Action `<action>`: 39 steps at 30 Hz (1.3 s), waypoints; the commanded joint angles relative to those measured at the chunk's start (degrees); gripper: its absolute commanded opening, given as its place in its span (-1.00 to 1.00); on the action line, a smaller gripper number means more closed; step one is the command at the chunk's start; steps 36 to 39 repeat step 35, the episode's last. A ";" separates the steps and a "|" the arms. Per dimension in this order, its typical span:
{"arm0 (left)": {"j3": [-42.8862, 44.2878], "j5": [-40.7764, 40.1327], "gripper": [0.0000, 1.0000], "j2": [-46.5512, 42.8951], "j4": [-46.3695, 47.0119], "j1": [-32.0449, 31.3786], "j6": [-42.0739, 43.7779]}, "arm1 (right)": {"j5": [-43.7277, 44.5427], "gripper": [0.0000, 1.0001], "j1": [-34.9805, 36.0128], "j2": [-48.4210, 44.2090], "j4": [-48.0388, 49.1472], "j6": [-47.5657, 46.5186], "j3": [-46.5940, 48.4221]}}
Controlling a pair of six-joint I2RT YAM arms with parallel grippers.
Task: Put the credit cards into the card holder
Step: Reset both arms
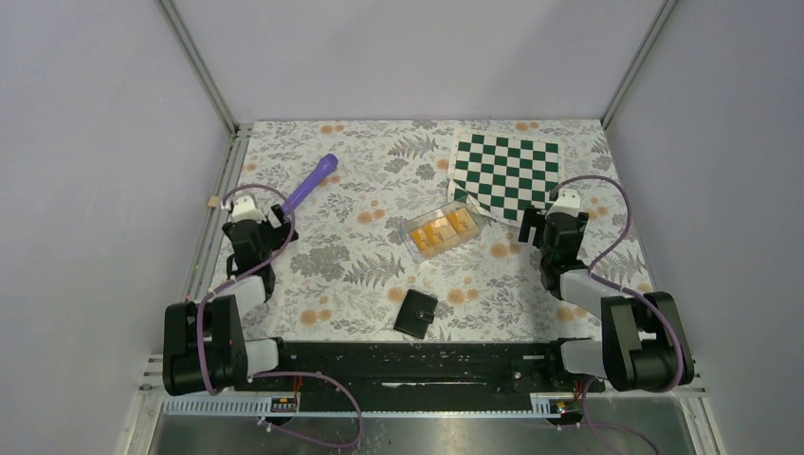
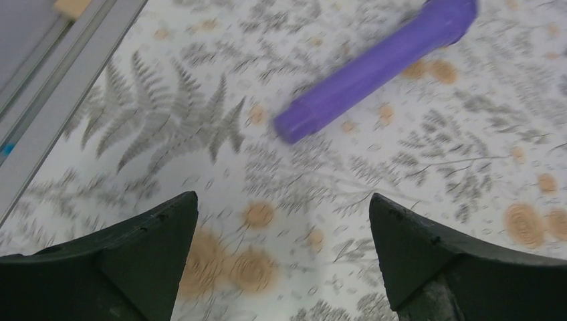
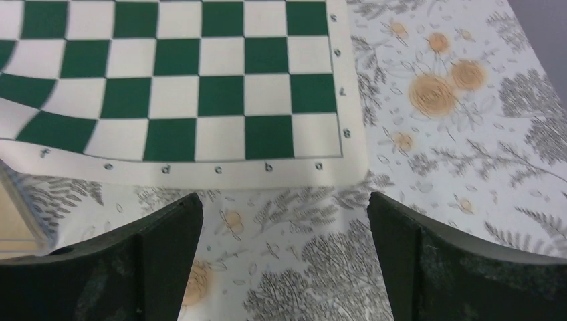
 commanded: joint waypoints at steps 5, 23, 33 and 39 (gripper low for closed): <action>5.91 10.83 0.98 5.89 10.73 -4.25 6.28 | -5.76 0.99 -2.13 3.58 17.35 0.91 -1.23; -3.29 -1.50 0.98 6.54 28.62 -12.08 10.78 | -7.35 0.99 -2.08 5.30 25.81 0.25 -4.80; -2.27 -0.22 0.98 6.70 26.31 -12.05 10.99 | -7.32 0.99 -2.12 5.27 25.76 0.31 -4.79; -2.27 -0.30 0.98 6.73 26.31 -12.09 11.00 | -7.34 0.99 -2.16 5.32 25.79 0.29 -4.84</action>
